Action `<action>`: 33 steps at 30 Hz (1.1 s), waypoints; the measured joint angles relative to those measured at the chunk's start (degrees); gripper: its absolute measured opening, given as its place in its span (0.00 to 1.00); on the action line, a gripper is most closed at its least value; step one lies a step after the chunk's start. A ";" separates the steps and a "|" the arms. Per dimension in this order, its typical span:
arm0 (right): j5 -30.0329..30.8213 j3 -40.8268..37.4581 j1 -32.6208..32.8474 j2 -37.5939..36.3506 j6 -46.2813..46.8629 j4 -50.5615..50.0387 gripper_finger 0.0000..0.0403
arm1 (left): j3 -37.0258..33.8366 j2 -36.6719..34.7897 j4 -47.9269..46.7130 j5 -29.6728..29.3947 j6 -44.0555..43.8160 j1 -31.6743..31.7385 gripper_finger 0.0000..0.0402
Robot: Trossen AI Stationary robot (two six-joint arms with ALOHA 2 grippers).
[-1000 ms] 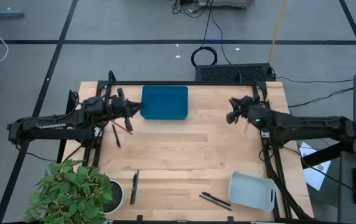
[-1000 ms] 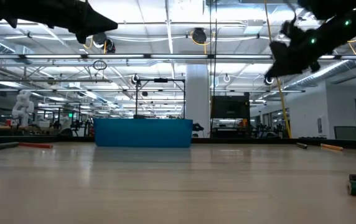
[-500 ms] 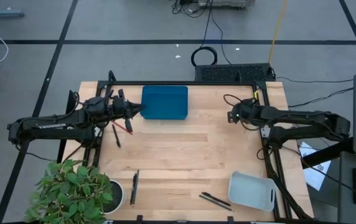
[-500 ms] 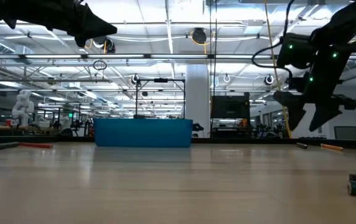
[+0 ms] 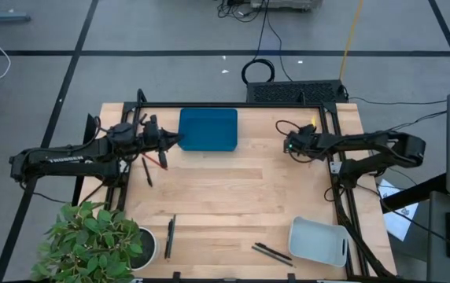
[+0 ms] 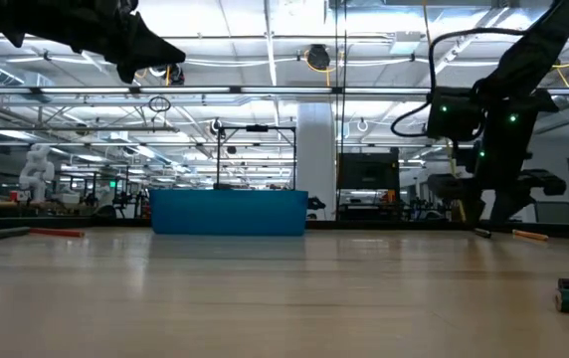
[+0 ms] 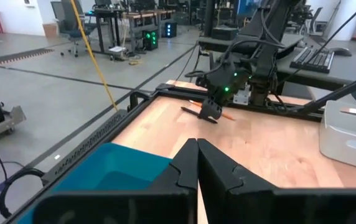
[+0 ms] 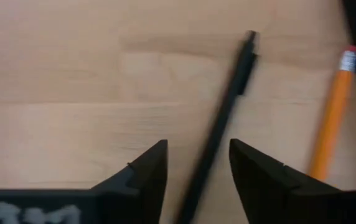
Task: Sort pens & pencils
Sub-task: Put the top right black pen into the blue bin
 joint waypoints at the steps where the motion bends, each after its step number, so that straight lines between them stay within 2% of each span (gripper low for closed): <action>1: 0.10 0.00 0.00 0.28 0.19 -0.20 0.35 | 0.00 0.02 -0.20 -0.08 -0.04 -0.17 0.02; 6: 1.90 0.00 0.04 0.32 0.14 0.55 0.28 | 0.00 0.02 -0.25 -0.44 0.20 -1.22 0.01; 12: 1.90 -1.28 0.04 0.32 0.36 1.71 0.24 | 0.00 0.01 -0.25 -0.46 0.15 -1.70 0.01; 22: 4.21 -10.31 -0.57 -0.05 1.55 15.23 0.22 | 0.00 0.00 -0.32 -0.50 -0.44 -1.70 0.02; 25: 4.30 -11.14 -0.59 0.02 1.35 15.50 0.17 | 0.00 0.00 -0.30 -0.50 -0.53 -1.70 0.01; 28: 4.24 -11.31 -0.59 -0.08 -0.67 15.50 0.06 | 0.00 0.02 -0.30 -0.50 -0.79 -1.70 0.04; 33: 3.69 -11.34 -0.53 -1.40 -3.49 15.84 0.04 | 0.00 0.00 -0.30 -0.50 -0.79 -1.70 0.08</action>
